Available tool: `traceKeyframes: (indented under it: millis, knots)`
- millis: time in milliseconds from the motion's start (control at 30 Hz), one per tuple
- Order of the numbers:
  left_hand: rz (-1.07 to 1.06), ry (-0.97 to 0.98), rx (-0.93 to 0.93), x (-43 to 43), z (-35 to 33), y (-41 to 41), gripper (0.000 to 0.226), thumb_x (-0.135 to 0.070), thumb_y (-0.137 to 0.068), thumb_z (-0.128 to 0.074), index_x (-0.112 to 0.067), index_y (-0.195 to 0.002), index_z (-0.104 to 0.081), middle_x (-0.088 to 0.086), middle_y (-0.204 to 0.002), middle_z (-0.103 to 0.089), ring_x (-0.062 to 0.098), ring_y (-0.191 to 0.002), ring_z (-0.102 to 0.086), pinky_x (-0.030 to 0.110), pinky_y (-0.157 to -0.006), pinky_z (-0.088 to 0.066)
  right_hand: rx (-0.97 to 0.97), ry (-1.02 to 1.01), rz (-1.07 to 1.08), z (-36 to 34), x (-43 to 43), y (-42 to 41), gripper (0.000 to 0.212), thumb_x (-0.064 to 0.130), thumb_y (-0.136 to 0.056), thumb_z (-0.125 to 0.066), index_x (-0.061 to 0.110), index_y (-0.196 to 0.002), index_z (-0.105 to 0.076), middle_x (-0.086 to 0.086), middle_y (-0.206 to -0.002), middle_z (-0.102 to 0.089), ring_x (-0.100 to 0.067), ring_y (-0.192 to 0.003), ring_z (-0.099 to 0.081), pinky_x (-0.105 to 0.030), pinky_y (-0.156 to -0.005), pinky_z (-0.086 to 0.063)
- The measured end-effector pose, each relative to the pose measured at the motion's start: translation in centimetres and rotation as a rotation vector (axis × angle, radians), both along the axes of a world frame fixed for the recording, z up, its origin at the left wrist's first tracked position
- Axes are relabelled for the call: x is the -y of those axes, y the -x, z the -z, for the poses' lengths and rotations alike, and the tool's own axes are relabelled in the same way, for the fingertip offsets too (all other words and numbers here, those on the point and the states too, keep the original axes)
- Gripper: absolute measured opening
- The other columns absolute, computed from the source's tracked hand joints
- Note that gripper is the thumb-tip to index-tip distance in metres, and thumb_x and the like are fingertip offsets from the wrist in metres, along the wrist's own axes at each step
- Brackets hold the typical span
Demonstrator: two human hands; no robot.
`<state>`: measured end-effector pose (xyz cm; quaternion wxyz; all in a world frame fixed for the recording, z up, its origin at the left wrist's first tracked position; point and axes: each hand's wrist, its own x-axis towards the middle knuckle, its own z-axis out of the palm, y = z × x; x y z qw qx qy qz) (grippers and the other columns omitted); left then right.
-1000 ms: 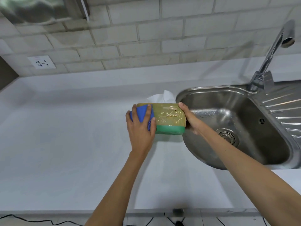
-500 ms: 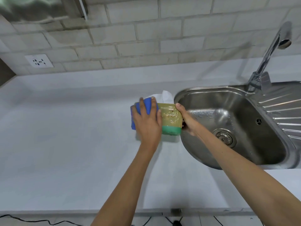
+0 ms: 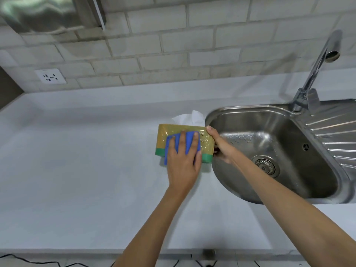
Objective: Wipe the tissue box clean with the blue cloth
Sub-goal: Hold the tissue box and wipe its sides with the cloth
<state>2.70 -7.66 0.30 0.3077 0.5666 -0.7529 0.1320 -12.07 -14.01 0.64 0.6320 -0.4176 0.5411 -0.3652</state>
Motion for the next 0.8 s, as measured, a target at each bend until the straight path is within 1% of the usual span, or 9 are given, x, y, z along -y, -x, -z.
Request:
traceKeyframes:
  millis: [100,200,300,400,500,633,700,767,800]
  knots:
    - [-0.092,-0.001,-0.060,-0.2,0.2,-2.5,0.045,-0.028,-0.094,-0.041,-0.010,-0.132,-0.054,0.022,-0.129,-0.057,0.044,-0.115,-0.051,0.050,-0.100,-0.045,0.050,-0.004,-0.017,-0.4,-0.4,0.1,0.057,0.074,-0.058,-0.057,0.024,-0.083,-0.061,0.014,-0.050,-0.064,0.003,-0.044,-0.057,-0.013,-0.047,-0.046]
    - [-0.253,-0.061,-0.229,1.2,-1.9,-0.7,0.046,-0.028,-0.095,-0.035,-0.010,-0.133,-0.053,0.022,-0.131,-0.055,0.045,-0.113,-0.049,0.050,-0.098,-0.045,0.071,0.002,0.002,-0.1,-0.4,-0.1,0.067,0.076,-0.044,-0.063,0.027,-0.090,-0.065,0.014,-0.068,-0.072,0.000,-0.063,-0.066,-0.020,-0.063,-0.050]
    - [-0.102,-0.043,-0.117,0.3,-1.3,1.7,0.046,-0.029,-0.096,-0.035,-0.011,-0.136,-0.049,0.022,-0.135,-0.054,0.045,-0.119,-0.049,0.053,-0.107,-0.037,0.080,0.013,0.015,-0.2,-0.5,0.1,0.084,0.079,-0.033,-0.067,0.023,-0.096,-0.067,0.004,-0.090,-0.072,-0.010,-0.084,-0.066,-0.028,-0.081,-0.051]
    - [-0.026,-0.016,-0.045,-0.8,-0.1,-0.1,0.046,-0.029,-0.095,-0.038,-0.010,-0.135,-0.051,0.023,-0.133,-0.055,0.045,-0.117,-0.053,0.052,-0.104,-0.041,0.067,0.013,-0.001,-0.1,-0.6,0.5,0.089,0.079,-0.032,-0.066,0.021,-0.099,-0.066,0.004,-0.083,-0.071,-0.007,-0.073,-0.066,-0.023,-0.069,-0.052]
    - [-0.221,-0.064,-0.196,0.5,-1.6,-0.2,0.044,-0.026,-0.096,-0.038,-0.008,-0.133,-0.053,0.024,-0.132,-0.055,0.045,-0.114,-0.053,0.052,-0.103,-0.041,0.076,0.012,0.001,-0.1,-0.6,0.2,0.080,0.078,-0.031,-0.067,0.023,-0.089,-0.064,0.014,-0.059,-0.069,0.002,-0.053,-0.063,-0.016,-0.053,-0.048]
    - [-0.036,-0.028,-0.127,0.7,-1.9,3.1,0.044,-0.027,-0.094,-0.043,-0.011,-0.135,-0.051,0.020,-0.138,-0.051,0.045,-0.119,-0.048,0.051,-0.108,-0.035,0.071,0.008,-0.003,-0.2,-0.5,0.3,0.085,0.081,-0.033,-0.066,0.022,-0.094,-0.067,0.008,-0.069,-0.068,-0.004,-0.064,-0.063,-0.018,-0.060,-0.049]
    - [0.072,0.007,-0.039,-0.1,-0.6,2.4,0.046,-0.028,-0.092,-0.044,-0.010,-0.134,-0.052,0.019,-0.136,-0.054,0.044,-0.118,-0.050,0.050,-0.109,-0.034,0.071,0.012,-0.016,-0.1,-0.5,0.6,0.083,0.081,-0.034,-0.065,0.020,-0.090,-0.065,0.007,-0.061,-0.062,-0.004,-0.054,-0.057,-0.016,-0.053,-0.047]
    - [0.060,0.052,-0.034,-0.3,0.3,0.6,0.046,-0.026,-0.089,-0.046,-0.010,-0.132,-0.055,0.019,-0.131,-0.058,0.043,-0.117,-0.052,0.052,-0.105,-0.039,0.095,0.007,-0.016,-0.2,-0.6,0.6,0.074,0.079,-0.037,-0.067,0.021,-0.083,-0.063,0.009,-0.058,-0.062,-0.002,-0.049,-0.056,-0.015,-0.048,-0.047]
    - [0.005,0.053,-0.075,-0.1,0.3,0.0,0.046,-0.025,-0.088,-0.047,-0.010,-0.130,-0.056,0.019,-0.129,-0.059,0.041,-0.117,-0.051,0.052,-0.103,-0.042,0.093,0.001,-0.005,-0.2,-0.6,0.5,0.072,0.078,-0.041,-0.068,0.022,-0.086,-0.064,0.007,-0.066,-0.065,-0.004,-0.056,-0.059,-0.018,-0.052,-0.049]
